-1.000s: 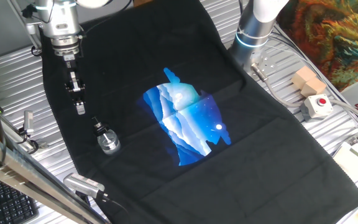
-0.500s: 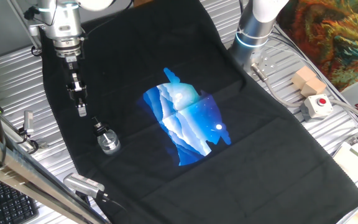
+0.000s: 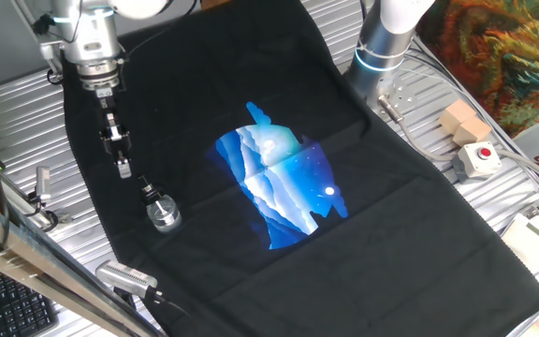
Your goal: Screw the lid onto the jar
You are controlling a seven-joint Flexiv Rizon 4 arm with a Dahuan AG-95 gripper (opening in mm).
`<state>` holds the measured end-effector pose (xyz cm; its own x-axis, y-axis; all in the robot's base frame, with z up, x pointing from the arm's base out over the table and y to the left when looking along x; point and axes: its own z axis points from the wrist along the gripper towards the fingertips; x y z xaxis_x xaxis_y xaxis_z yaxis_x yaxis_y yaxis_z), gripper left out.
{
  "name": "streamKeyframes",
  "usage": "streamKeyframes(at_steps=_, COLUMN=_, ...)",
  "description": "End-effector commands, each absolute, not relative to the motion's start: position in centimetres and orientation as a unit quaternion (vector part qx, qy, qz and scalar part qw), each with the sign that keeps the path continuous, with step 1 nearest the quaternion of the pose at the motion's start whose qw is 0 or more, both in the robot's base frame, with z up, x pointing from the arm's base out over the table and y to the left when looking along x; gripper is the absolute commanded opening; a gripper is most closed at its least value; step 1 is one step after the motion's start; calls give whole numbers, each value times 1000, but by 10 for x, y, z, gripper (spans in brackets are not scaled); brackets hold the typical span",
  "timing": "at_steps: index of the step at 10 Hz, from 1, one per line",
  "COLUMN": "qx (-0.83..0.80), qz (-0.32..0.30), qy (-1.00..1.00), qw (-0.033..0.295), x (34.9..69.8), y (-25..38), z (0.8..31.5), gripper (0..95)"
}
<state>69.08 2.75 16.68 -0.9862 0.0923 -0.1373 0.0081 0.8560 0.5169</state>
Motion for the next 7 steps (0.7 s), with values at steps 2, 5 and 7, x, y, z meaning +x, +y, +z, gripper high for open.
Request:
streamKeyframes(at_steps=2, qx=29, qz=269, qy=961, qw=56, x=691, y=28, z=165, gripper=380)
streamKeyframes(at_steps=5, qx=32, qz=269, qy=961, qw=54, x=688, y=29, z=162, gripper=380)
streamKeyframes(at_steps=7, qx=32, qz=268, qy=962, qw=52, x=684, y=32, z=158, gripper=380)
